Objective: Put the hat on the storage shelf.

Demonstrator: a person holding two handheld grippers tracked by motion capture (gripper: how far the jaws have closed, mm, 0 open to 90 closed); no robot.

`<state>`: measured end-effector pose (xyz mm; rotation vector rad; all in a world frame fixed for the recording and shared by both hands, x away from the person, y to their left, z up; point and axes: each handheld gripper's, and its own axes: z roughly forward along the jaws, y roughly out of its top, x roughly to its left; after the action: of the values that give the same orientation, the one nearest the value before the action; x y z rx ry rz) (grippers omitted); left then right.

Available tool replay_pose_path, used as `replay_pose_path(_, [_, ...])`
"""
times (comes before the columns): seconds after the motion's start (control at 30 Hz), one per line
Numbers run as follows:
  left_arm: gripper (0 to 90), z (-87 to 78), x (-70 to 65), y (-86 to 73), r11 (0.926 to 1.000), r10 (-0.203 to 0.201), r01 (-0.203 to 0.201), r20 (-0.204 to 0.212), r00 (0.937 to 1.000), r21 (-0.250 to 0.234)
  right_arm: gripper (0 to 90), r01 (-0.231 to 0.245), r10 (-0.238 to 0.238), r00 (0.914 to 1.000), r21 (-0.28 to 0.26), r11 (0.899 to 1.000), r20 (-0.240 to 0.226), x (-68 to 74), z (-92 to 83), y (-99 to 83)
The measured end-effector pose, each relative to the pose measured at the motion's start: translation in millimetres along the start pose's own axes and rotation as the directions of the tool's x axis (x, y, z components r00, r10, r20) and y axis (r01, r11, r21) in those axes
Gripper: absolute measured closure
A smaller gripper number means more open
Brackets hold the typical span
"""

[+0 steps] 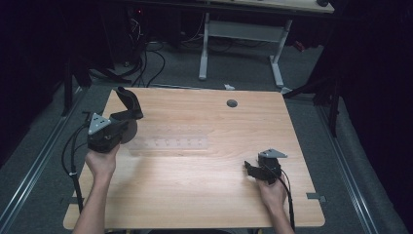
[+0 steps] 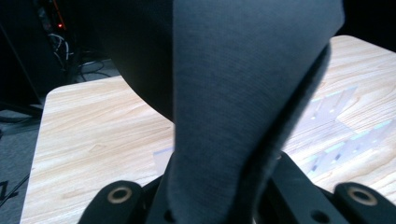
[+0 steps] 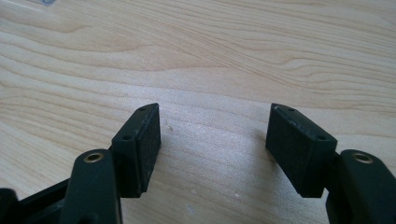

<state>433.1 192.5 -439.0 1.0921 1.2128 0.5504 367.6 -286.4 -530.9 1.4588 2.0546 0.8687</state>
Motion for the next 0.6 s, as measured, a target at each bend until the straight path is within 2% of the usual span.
replay_pose_path(0.17, [85.2,1.6,2.3,-2.7,1.0000,-0.004,0.004,-0.008,1.0000,0.002,35.9,0.001,-0.001,1.0000,0.000,1.000,0.000,0.0,0.1,0.0])
replay_pose_path(0.27, [85.1,2.9,2.5,-5.2,1.0000,0.007,-0.007,-0.016,0.9998,0.005,35.8,0.001,-0.001,1.0000,0.000,1.000,0.000,0.1,0.0,0.0])
replay_pose_path(0.6, [85.1,7.8,4.8,-12.9,1.0000,-0.003,0.003,-0.023,0.9997,0.008,35.7,0.003,-0.003,1.0000,0.000,1.000,0.001,0.1,0.0,0.0])
